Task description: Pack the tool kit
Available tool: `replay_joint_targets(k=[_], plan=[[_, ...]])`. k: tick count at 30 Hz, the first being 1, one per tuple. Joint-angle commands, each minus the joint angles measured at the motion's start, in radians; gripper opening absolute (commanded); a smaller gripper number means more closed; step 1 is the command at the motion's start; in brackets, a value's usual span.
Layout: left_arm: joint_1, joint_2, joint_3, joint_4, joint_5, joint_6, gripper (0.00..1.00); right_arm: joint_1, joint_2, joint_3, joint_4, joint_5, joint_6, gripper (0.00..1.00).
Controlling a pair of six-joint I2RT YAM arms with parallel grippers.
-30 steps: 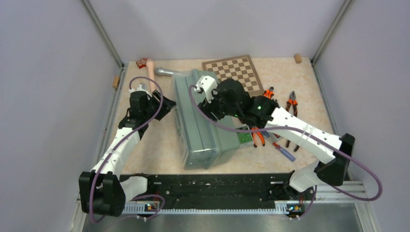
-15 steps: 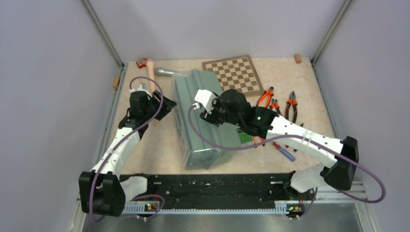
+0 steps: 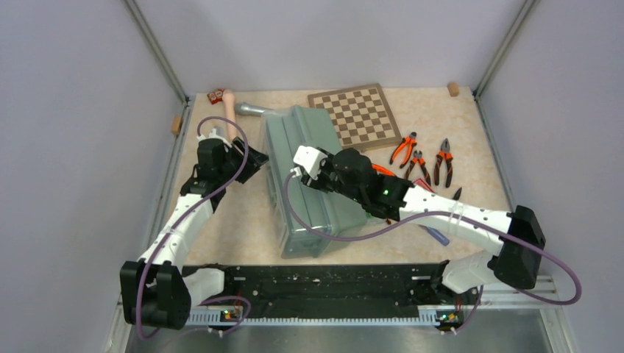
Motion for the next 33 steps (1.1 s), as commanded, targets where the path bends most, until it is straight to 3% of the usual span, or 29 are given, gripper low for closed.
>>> replay_joint_targets(k=[1, 16, 22, 27, 33], plan=[[-0.038, 0.001, 0.009, 0.039, 0.091, -0.012, 0.6, 0.038, -0.001, -0.046, 0.193, 0.06, -0.057, 0.45], [-0.038, -0.006, 0.002, 0.037, 0.084, -0.009, 0.6, 0.056, -0.001, -0.128, 0.57, 0.278, -0.051, 0.21], [-0.038, -0.005, 0.001, 0.036, 0.081, -0.007, 0.6, 0.056, -0.027, -0.18, 0.681, 0.417, -0.012, 0.21], [-0.038, -0.007, 0.004, 0.035, 0.082, -0.006, 0.6, 0.056, -0.045, -0.227, 0.671, 0.583, 0.102, 0.27], [-0.038, -0.004, 0.009, 0.033, 0.083, -0.005, 0.6, 0.039, -0.099, -0.206, 0.47, 0.477, 0.273, 0.33]])
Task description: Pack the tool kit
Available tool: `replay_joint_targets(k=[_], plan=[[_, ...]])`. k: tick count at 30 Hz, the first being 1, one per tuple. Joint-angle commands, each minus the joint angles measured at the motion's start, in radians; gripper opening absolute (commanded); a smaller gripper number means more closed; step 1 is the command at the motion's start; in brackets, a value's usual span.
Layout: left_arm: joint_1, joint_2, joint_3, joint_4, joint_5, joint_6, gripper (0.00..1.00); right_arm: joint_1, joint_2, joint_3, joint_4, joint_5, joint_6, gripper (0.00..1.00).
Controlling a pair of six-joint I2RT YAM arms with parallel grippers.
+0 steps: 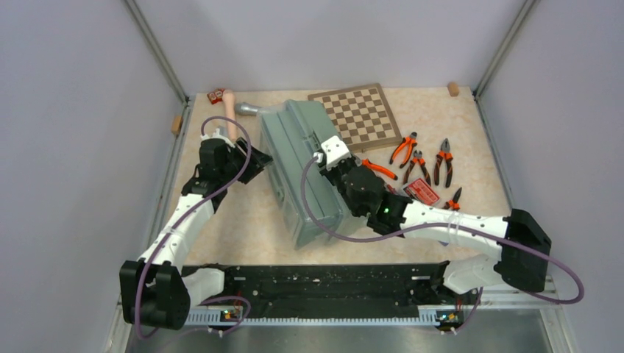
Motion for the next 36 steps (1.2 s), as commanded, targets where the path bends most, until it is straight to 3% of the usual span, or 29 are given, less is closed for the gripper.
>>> replay_joint_targets(k=[1, 15, 23, 36], plan=[[-0.021, -0.003, 0.011, 0.032, 0.062, -0.006, 0.6, -0.03, -0.062, 0.038, -0.106, -0.048, 0.168, 0.33], [-0.021, -0.064, 0.014, -0.001, 0.064, -0.005, 0.6, -0.237, -0.161, 0.172, -0.445, -0.455, 0.552, 0.6], [-0.02, -0.102, -0.013, -0.023, 0.049, -0.017, 0.6, -0.46, -0.174, 0.096, -0.494, -0.782, 0.764, 0.61], [-0.019, -0.266, -0.184, 0.01, -0.055, -0.11, 0.66, -0.535, -0.032, -0.016, -0.333, -1.022, 0.938, 0.59]])
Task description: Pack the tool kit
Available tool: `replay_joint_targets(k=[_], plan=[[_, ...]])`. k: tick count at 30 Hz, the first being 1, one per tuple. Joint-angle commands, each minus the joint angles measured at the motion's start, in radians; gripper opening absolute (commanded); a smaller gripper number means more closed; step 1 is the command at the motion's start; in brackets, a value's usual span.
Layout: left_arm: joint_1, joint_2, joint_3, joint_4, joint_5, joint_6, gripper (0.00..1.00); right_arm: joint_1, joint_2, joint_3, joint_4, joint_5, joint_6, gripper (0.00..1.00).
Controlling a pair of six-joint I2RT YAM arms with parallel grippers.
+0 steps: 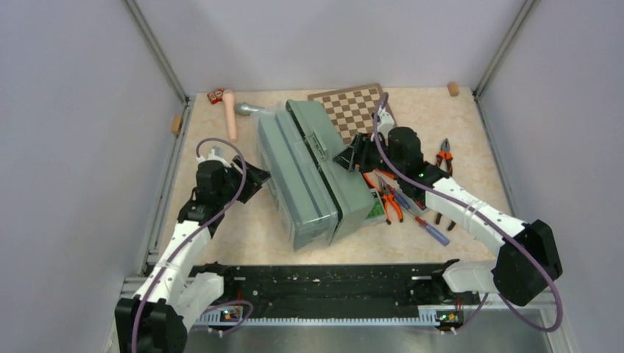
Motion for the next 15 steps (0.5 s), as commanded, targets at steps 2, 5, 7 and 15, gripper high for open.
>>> replay_joint_targets(k=[2, 5, 7, 15], plan=[[-0.005, -0.078, -0.032, 0.052, -0.069, -0.041, 0.66, -0.029, 0.051, -0.044, 0.074, -0.1, 0.076, 0.58], [-0.004, -0.109, -0.044, 0.055, -0.086, -0.044, 0.67, -0.046, 0.055, -0.083, 0.102, -0.104, 0.092, 0.56], [-0.004, -0.125, -0.044, 0.049, -0.084, -0.047, 0.67, -0.053, 0.054, -0.096, 0.104, -0.106, 0.095, 0.56], [-0.005, -0.21, 0.06, -0.08, -0.131, 0.007, 0.75, -0.075, 0.058, -0.115, 0.111, -0.099, 0.089, 0.56]])
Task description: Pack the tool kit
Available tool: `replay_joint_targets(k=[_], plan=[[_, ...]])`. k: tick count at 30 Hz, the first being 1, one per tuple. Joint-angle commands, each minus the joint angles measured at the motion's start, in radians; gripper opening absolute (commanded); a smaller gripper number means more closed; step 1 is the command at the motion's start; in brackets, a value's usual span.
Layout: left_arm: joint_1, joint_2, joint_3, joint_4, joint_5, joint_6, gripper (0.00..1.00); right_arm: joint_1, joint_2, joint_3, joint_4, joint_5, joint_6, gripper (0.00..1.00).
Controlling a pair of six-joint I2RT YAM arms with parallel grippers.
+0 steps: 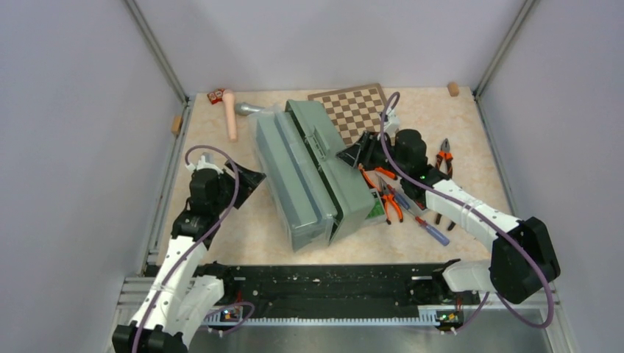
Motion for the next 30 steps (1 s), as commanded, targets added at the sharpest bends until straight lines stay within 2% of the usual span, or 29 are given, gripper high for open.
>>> replay_joint_targets(k=[1, 5, 8, 9, 10, 17, 23, 30], plan=[[-0.005, -0.057, 0.132, -0.058, -0.045, 0.054, 0.77, -0.005, 0.033, -0.036, -0.078, -0.013, -0.002, 0.56], [-0.021, 0.003, 0.298, -0.193, -0.059, 0.141, 0.82, -0.004, 0.041, -0.041, -0.067, -0.017, -0.007, 0.56], [-0.082, 0.075, 0.402, -0.268, -0.118, 0.186, 0.86, -0.005, 0.047, -0.047, -0.064, -0.015, -0.01, 0.56], [-0.115, 0.097, 0.431, -0.295, -0.155, 0.201, 0.96, -0.005, 0.048, -0.048, -0.062, -0.014, -0.012, 0.56], [-0.146, 0.122, 0.465, -0.317, -0.206, 0.213, 0.98, -0.005, 0.049, -0.051, -0.059, -0.014, -0.014, 0.56], [-0.349, 0.317, 0.712, -0.533, -0.551, 0.292, 0.99, -0.006, 0.062, -0.06, -0.031, -0.024, -0.019, 0.56], [-0.419, 0.492, 0.85, -0.626, -0.716, 0.322, 0.99, -0.004, 0.069, -0.064, 0.001, -0.038, -0.019, 0.56], [-0.42, 0.655, 0.987, -0.644, -0.888, 0.357, 0.96, -0.004, 0.04, -0.042, -0.035, -0.049, -0.068, 0.55]])
